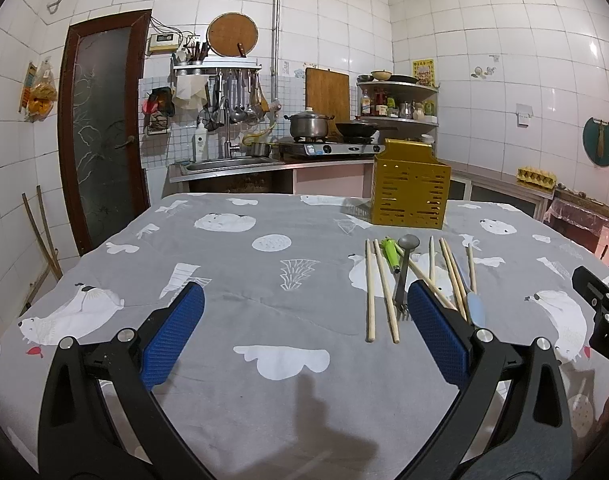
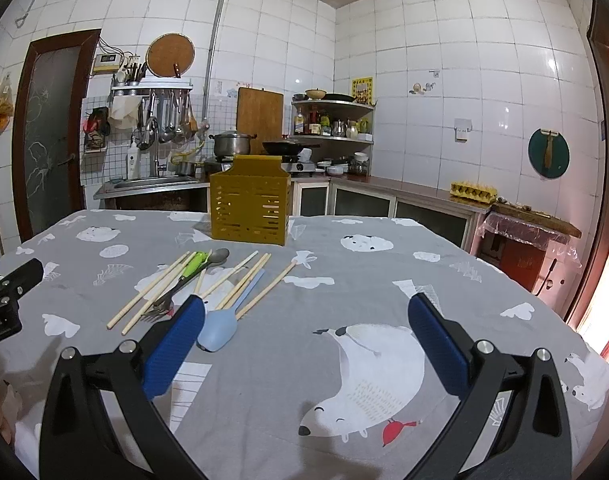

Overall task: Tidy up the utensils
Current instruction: 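Lower the left tool onto a wooden chopstick and close its fingers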

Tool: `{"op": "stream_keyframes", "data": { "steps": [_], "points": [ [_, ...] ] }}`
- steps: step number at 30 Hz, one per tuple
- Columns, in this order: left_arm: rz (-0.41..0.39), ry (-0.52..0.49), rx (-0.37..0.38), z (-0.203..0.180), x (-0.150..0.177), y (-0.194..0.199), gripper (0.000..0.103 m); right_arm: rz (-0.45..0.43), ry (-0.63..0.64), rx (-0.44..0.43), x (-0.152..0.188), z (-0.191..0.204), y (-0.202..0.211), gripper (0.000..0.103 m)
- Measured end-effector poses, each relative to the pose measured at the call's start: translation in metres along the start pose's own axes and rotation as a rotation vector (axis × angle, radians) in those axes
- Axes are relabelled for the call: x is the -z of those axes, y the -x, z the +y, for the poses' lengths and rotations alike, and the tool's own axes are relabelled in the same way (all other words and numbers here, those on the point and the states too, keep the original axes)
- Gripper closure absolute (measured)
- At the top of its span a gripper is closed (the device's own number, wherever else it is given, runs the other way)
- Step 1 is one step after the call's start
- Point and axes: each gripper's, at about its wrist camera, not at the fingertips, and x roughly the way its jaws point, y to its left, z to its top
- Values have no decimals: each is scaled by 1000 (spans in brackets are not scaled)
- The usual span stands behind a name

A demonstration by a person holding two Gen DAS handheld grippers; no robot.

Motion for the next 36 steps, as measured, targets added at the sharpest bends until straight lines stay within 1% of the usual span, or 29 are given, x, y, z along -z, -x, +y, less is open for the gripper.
{"op": "stream_keyframes", "data": {
  "steps": [3, 8, 11, 13, 16, 19, 24, 25, 27, 30, 32, 36],
  "points": [
    [24, 9, 20, 2, -1, -2, 5, 8, 10, -21, -1, 2, -1, 4],
    [57, 25, 41, 4, -10, -11, 5, 52, 19, -52, -7, 6, -12, 4],
    [44, 8, 50, 2, -22, -17, 5, 62, -10, -68, -14, 5, -21, 4],
    [24, -28, 56, -3, -34, -22, 5, 63, -30, -85, -21, 4, -27, 4],
    [9, -63, 73, -9, -49, -30, 5, 55, -21, -91, -35, 6, -38, 4],
    [8, -75, 94, -13, -67, -48, 5, 49, -4, -81, -46, 11, -48, 4],
    [22, -84, 85, -18, -86, -79, 5, 62, -7, -65, -62, 16, -70, 4],
    [33, -90, 86, -20, -90, -87, 5, 64, 10, -57, -65, 20, -77, 4],
    [63, -96, 110, -25, -93, -101, 5, 80, 28, -53, -68, 22, -89, 4],
    [123, -78, 152, -27, -96, -126, 5, 137, 9, -55, -73, 21, -114, 4],
    [147, -67, 145, -27, -98, -145, 5, 157, 0, -49, -75, 20, -132, 4],
    [202, -63, 124, -31, -100, -179, 5, 234, 0, 2, -71, 16, -177, 4]
  ]
}}
